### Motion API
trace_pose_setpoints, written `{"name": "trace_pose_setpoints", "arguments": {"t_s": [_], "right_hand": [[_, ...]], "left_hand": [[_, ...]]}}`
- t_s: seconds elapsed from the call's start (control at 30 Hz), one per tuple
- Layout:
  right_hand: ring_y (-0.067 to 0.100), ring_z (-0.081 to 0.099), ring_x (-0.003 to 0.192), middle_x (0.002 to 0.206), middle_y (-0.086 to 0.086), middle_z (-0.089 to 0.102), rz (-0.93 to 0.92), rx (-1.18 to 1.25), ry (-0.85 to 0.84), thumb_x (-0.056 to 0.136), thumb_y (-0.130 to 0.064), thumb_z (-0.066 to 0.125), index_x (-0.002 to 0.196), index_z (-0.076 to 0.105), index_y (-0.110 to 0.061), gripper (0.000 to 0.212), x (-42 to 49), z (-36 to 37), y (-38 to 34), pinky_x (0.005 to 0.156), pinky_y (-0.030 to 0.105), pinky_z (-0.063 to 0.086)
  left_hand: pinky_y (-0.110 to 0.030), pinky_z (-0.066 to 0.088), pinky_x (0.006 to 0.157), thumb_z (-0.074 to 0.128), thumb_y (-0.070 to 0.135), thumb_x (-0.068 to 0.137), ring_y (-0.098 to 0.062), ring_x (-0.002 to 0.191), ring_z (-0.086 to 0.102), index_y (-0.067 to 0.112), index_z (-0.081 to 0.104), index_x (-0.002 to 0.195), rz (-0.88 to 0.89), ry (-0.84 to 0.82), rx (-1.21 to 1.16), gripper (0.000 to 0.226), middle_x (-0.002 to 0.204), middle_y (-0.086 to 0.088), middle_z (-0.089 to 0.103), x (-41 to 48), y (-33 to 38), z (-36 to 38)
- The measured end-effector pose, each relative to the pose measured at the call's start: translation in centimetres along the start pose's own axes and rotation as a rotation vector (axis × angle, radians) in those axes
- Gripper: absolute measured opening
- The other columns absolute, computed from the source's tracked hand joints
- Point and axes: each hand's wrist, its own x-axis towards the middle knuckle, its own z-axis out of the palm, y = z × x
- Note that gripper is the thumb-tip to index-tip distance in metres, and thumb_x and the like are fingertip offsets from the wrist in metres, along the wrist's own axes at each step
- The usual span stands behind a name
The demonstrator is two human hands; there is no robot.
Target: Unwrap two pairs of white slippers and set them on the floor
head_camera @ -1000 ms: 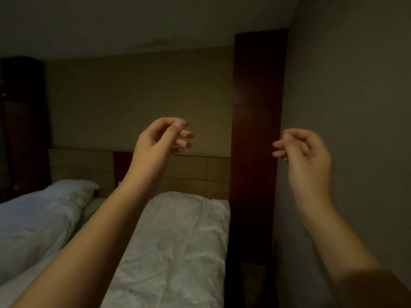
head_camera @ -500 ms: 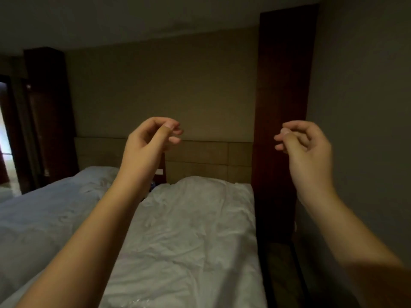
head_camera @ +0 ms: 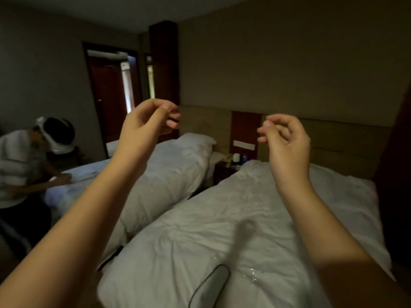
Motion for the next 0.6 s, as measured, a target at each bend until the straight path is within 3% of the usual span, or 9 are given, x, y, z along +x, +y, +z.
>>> {"name": "trace_pose_setpoints", "arguments": {"t_s": [0.23,0.43,0.53,0.6], "right_hand": [[0.008,0.067,0.078,0.082,-0.008,0.067,0.051,-0.003,-0.063,0.089,-0.019,0.060,0.092,0.060,-0.030,0.011,0.3,5.3,6.7,0.074,0.024,0.055],[0.010,0.067,0.081,0.082,-0.006,0.066,0.155,-0.055,-0.037,0.089,-0.020,0.062,0.091,0.061,-0.033,0.014,1.3,6.0,16.4,0.077,0.026,0.056],[0.004,0.065,0.077,0.080,-0.008,0.066,0.252,-0.113,-0.002,0.087,-0.018,0.063,0.090,0.061,-0.032,0.015,1.2,5.7,22.6,0.075,0.023,0.054],[0.006,0.067,0.078,0.083,-0.010,0.069,0.330,-0.207,0.002,0.083,-0.027,0.061,0.090,0.063,-0.031,0.009,0.3,5.4,26.8,0.072,0.021,0.052]], "left_hand": [[-0.022,0.055,0.071,0.049,0.023,0.095,-0.006,0.074,0.066,0.010,0.065,0.103,-0.112,0.010,0.015,0.022,0.087,0.000,0.069,1.8,-6.8,-2.4],[-0.028,0.053,0.075,0.051,0.024,0.093,-0.015,0.080,0.066,0.014,0.066,0.097,-0.207,-0.076,0.010,0.018,0.089,-0.003,0.069,5.1,-15.7,1.1],[-0.025,0.051,0.071,0.049,0.019,0.095,-0.017,0.078,0.065,0.015,0.065,0.091,-0.308,-0.114,-0.014,0.017,0.087,-0.005,0.069,6.5,-21.8,3.6],[-0.022,0.050,0.068,0.048,0.014,0.095,-0.016,0.075,0.064,0.017,0.065,0.086,-0.383,-0.153,-0.027,0.019,0.084,-0.005,0.069,6.4,-26.3,5.0]]}}
